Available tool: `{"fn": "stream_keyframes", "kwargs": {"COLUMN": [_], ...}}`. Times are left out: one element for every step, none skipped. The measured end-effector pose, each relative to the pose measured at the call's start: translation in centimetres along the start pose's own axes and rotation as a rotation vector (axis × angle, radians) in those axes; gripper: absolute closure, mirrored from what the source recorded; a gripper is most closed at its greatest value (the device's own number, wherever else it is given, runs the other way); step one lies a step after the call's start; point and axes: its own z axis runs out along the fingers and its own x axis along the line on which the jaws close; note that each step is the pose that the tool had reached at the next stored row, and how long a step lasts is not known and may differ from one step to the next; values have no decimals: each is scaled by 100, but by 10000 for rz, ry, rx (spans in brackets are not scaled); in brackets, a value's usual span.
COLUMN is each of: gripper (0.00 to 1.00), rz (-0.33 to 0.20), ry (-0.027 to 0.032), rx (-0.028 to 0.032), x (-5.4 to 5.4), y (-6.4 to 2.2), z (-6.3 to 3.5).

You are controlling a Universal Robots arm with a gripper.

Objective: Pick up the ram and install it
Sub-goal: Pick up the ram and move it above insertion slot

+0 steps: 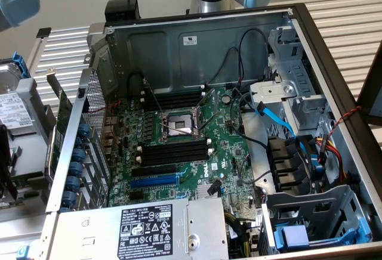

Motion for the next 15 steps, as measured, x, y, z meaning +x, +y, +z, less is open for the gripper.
{"fn": "stream_keyframes", "kwargs": {"gripper": [88,88,88,88,88,88,88,88,88,88,88,88,88,88,88], "rz": [0,0,0,0,0,0,-1,-1,0,0,0,0,0,0,0], "ry": [0,0,0,0,-1,-1,0,0,0,0,0,0,-1,0,0], "rx": [0,-1,1,0,1,1,0,0,0,0,1,0,1,1,1], "x": [0,0,0,0,-1,-1,-1,-1,-1,-1,-1,-1,-2,-2,-2], "y": [0,1,1,1,1,1,2,2,2,3,3,4,4,4,5], "z": [-8,-16,-24,-32,-37,-42,-51,-60,-69,-79,-88,-99,-108,-120,-132]}}
